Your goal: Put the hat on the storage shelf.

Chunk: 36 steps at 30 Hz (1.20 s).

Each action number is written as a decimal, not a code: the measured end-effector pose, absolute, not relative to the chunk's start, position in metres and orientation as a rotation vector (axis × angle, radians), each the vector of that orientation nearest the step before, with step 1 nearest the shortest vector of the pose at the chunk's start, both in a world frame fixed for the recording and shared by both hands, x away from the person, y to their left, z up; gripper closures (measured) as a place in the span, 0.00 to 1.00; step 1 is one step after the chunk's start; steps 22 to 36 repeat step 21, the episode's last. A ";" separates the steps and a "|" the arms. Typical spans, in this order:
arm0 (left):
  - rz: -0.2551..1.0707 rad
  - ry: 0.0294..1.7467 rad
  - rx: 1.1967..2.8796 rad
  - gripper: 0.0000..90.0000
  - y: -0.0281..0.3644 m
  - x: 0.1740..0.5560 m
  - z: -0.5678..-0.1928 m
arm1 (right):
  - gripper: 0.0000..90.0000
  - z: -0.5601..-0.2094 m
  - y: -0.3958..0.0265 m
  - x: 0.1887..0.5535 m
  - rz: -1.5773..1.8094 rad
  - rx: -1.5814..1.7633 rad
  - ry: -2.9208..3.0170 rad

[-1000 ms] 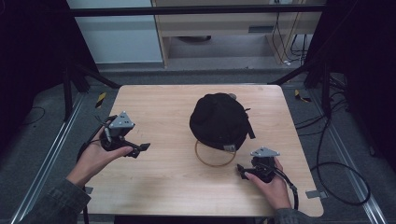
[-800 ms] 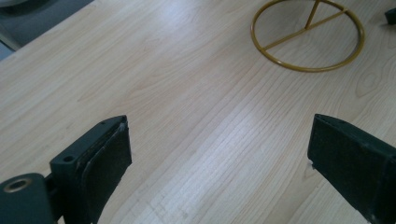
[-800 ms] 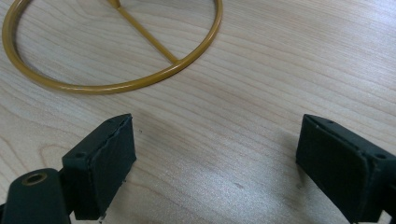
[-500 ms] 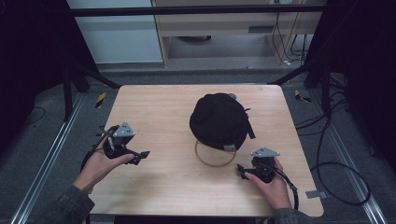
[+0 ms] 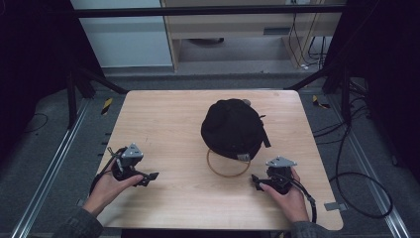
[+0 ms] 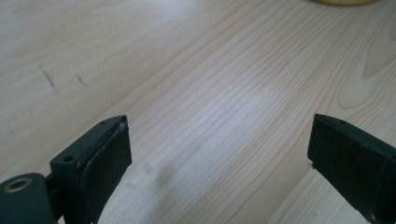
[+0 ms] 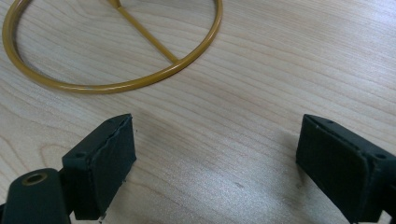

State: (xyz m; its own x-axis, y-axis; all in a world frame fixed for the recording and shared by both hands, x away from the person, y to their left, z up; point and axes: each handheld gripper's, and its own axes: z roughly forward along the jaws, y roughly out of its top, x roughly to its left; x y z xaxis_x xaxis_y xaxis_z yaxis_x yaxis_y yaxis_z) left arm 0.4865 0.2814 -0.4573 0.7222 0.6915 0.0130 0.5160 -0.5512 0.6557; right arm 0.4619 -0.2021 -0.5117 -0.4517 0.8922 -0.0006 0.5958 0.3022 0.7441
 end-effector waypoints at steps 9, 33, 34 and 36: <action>0.353 0.994 2.262 0.07 0.293 0.488 -0.491 | 0.13 -0.512 -0.202 0.462 0.963 1.327 2.159; 0.431 0.983 2.184 0.00 0.299 0.486 -0.508 | 0.13 -0.512 -0.202 0.462 0.962 1.324 2.160; 0.431 0.983 2.184 0.00 0.299 0.486 -0.508 | 0.13 -0.512 -0.202 0.462 0.962 1.324 2.160; 0.431 0.983 2.184 0.00 0.299 0.486 -0.508 | 0.13 -0.512 -0.202 0.462 0.962 1.324 2.160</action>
